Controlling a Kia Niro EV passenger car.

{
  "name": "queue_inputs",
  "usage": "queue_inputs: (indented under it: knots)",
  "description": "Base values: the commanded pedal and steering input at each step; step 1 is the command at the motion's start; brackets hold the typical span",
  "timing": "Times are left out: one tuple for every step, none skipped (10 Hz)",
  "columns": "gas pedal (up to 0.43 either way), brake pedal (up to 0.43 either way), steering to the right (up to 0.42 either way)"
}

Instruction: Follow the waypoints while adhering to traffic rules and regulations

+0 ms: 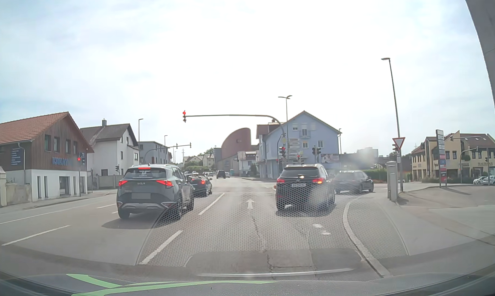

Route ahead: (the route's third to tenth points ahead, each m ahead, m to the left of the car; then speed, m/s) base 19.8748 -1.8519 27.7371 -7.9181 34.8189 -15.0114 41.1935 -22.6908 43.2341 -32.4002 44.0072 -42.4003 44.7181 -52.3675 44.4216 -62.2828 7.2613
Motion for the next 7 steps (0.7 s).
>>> queue_inputs:
  knots:
    - [0.000,0.000,0.035]
    - [0.000,0.000,0.045]
    - [0.000,0.000,0.051]
    - [0.000,0.000,0.057]
    - [0.000,0.000,0.063]
    - [0.000,0.000,0.075]
    - [0.000,0.000,0.085]
